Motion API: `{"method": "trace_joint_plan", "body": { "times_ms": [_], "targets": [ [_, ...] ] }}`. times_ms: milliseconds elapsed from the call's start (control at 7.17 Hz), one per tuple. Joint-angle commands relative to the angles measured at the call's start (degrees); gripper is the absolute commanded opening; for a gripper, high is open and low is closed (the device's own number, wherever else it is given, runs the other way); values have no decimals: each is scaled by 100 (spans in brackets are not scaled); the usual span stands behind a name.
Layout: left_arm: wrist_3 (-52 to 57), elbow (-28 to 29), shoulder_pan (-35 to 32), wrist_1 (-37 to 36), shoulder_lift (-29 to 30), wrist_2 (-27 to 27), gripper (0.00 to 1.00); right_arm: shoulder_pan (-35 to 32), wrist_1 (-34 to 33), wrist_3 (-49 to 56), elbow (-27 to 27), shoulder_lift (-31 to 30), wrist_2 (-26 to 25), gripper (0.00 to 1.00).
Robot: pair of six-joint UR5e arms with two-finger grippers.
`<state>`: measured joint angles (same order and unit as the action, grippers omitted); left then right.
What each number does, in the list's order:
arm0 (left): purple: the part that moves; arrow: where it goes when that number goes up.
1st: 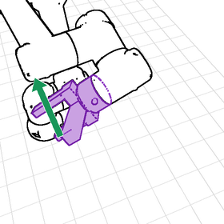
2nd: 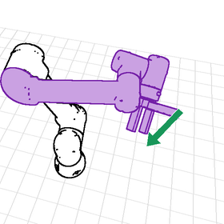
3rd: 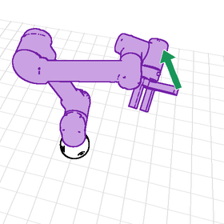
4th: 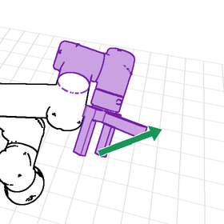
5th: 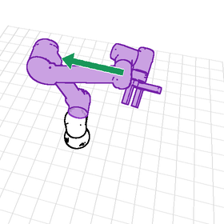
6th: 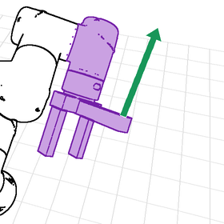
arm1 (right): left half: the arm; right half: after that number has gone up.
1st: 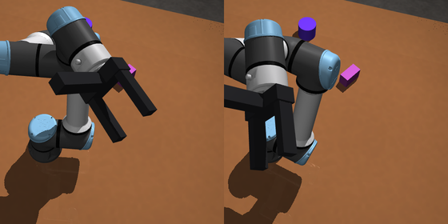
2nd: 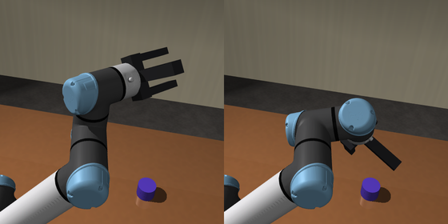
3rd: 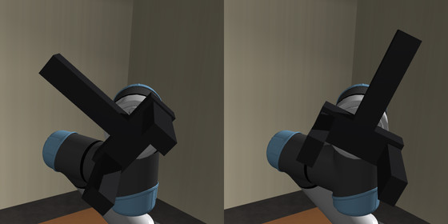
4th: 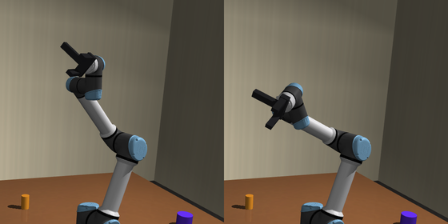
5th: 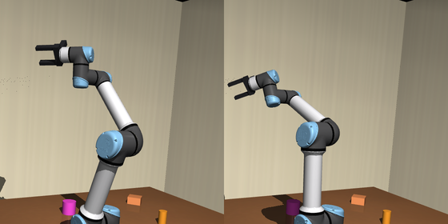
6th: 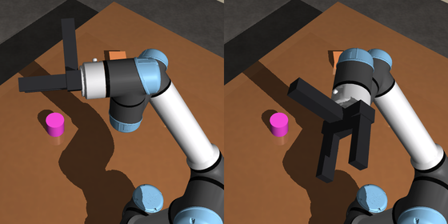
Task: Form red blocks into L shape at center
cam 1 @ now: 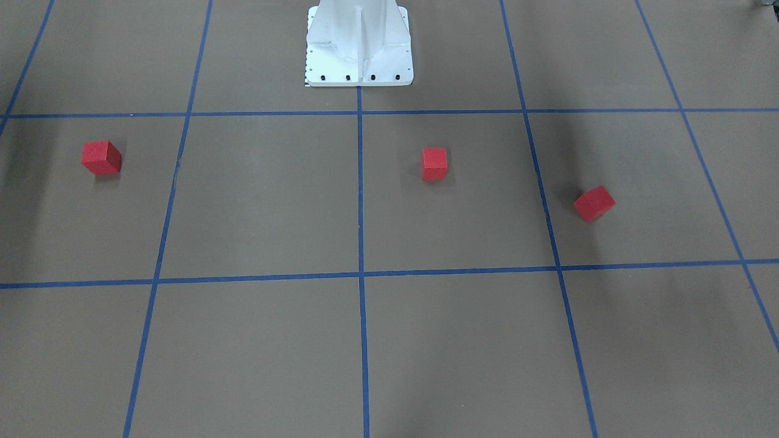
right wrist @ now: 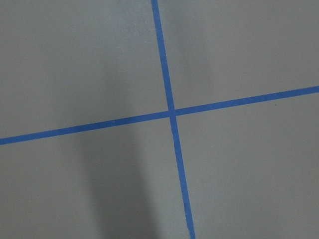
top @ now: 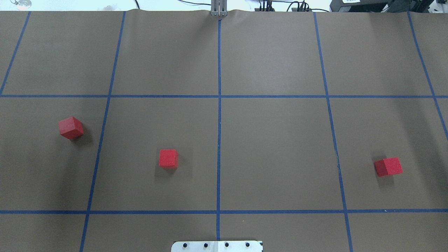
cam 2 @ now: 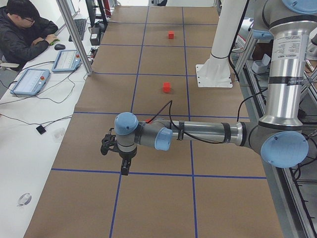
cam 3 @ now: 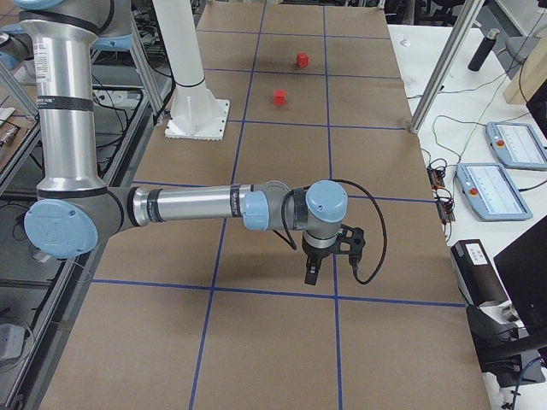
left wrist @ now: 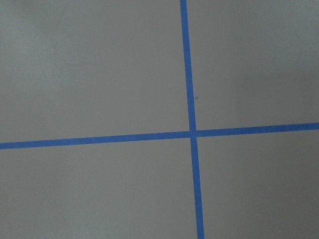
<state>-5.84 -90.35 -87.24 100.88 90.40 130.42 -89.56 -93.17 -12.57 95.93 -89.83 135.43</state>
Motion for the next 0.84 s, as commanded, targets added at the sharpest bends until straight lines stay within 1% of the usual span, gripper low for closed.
{"method": "trace_joint_plan", "body": {
  "times_ms": [0, 419, 558, 698],
  "targets": [
    [-5, 78, 5, 28, -48, -51, 100, 8, 9, 0, 13, -8, 10, 99],
    [-14, -61, 31, 37, 48, 1, 100, 8, 27, 0, 13, -8, 10, 99],
    [-75, -140, 49, 194, 109, 10, 100, 8, 36, 0, 13, 10, 10, 99],
    [-76, -428, 49, 230, 110, -34, 100, 8, 45, 0, 22, 27, 19, 99]
  ]
}}
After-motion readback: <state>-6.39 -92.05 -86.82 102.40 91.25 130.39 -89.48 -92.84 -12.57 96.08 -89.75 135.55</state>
